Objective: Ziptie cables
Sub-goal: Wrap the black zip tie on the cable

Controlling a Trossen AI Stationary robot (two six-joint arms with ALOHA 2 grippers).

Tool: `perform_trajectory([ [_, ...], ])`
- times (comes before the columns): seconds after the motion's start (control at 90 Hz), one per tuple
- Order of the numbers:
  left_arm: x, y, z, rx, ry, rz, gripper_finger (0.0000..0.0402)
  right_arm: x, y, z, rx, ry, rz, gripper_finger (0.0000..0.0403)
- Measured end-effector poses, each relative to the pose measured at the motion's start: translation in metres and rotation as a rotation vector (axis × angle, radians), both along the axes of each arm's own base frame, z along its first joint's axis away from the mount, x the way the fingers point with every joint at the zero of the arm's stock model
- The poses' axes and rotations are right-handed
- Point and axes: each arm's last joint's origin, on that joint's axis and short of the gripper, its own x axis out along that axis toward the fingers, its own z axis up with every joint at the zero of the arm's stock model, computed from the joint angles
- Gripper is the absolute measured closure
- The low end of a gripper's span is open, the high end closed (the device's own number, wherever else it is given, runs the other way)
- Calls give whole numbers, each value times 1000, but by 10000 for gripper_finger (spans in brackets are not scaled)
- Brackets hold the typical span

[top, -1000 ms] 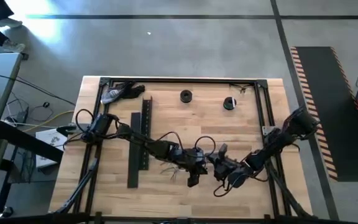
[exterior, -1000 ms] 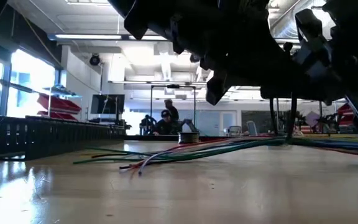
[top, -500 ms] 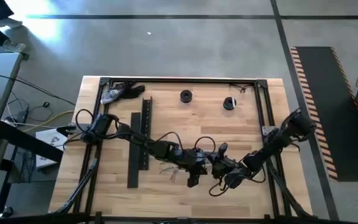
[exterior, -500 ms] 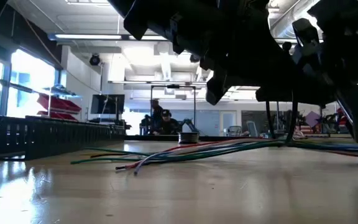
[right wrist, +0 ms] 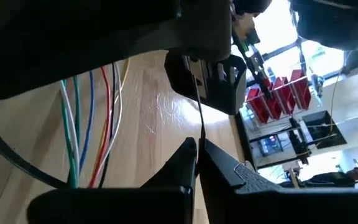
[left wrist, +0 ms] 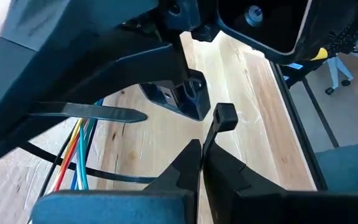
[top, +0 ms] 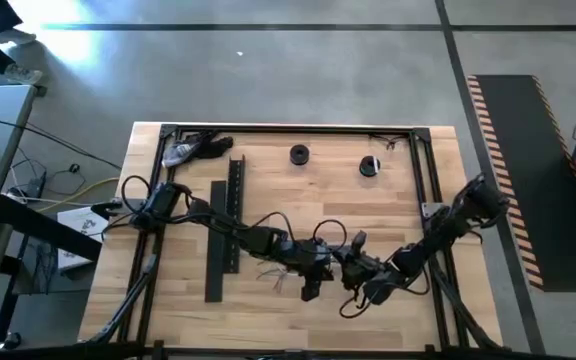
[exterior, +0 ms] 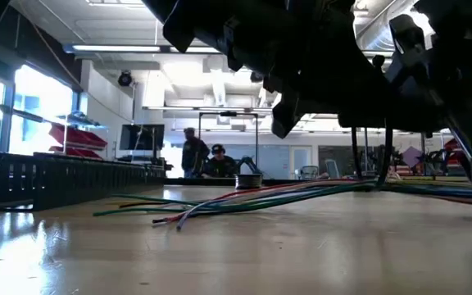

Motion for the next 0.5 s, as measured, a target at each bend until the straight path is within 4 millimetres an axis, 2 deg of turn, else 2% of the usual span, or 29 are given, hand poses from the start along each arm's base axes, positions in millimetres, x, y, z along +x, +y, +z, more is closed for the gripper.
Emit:
perform_trajectory([
  [0.5, 0, 0, 0, -1, -1, 0, 402, 0, 6, 5, -129, 29, 64, 403],
])
